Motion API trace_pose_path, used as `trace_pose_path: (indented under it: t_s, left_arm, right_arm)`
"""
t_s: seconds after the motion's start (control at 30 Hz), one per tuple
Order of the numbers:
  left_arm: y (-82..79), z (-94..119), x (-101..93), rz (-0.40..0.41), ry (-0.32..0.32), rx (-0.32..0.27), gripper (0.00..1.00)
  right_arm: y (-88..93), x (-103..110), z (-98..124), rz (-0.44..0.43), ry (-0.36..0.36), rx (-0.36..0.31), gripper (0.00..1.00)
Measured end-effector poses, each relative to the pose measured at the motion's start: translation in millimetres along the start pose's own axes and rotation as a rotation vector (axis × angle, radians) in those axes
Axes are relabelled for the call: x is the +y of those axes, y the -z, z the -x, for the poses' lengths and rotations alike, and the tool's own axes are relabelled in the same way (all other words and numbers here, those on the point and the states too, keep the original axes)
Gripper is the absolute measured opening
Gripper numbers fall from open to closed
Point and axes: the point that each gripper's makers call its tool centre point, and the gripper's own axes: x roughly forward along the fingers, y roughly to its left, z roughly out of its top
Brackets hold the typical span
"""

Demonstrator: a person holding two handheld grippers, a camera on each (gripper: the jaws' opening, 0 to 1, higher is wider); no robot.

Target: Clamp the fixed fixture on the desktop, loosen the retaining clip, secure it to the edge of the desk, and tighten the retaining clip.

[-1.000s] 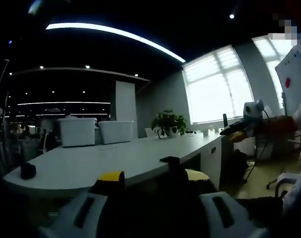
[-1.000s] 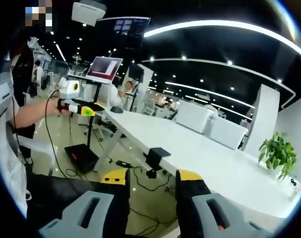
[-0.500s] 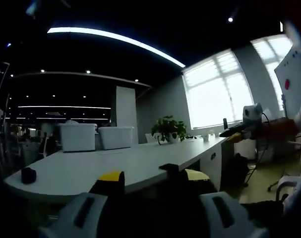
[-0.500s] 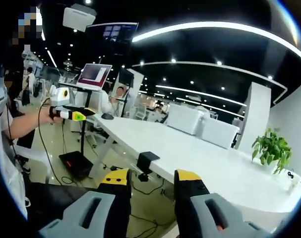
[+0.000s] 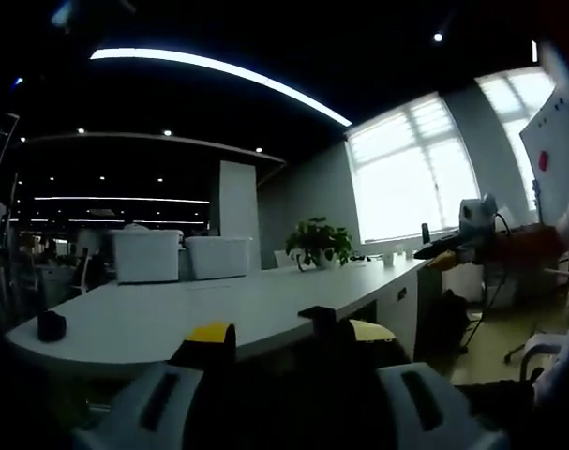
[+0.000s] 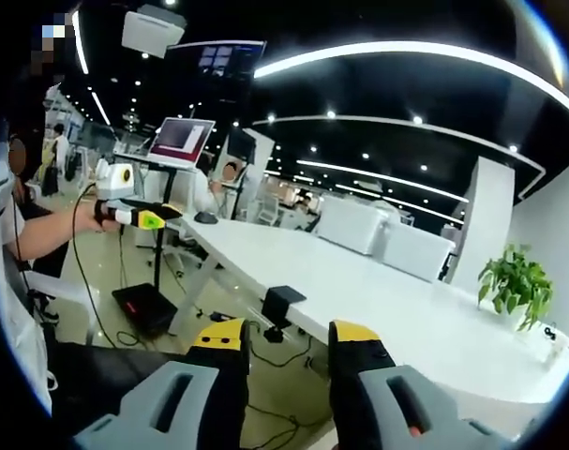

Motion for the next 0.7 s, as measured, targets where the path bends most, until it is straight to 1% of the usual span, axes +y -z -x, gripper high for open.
trace_pose_path:
  t_s: [0.33,0.5,0.57,0.63,0.7]
  left_arm:
    - [2.2,1.2,2.3,0.005,-0.007,0.0,0.47]
    - [3.6,-1.7,1.1,0.003,-0.008,0.013,0.47]
    - [0.7,-0.8,-1.4,-0.011,-0.009,0.012,0.47]
    - [-3.8,0.3,-3.4,-0.019,-0.002,-0.004,0.47]
    - [-5.4,-0.2,-2.0,-0.019,-0.006,-0.013,0.47]
  right_arm:
    - [-0.3,4.6,-2.8,0.005,-0.012,0.003,0.32]
    - [-2.2,4.2,-1.3,0.006,-0.013,-0.003,0.32]
    - [-0.3,3.7,-2.6,0.012,-0.018,0.007,0.32]
    - [1.9,1.1,-5.0,0.022,-0.02,0.022,0.32]
    - [1.8,-1.6,-6.3,0.016,-0.017,0.027,0.31]
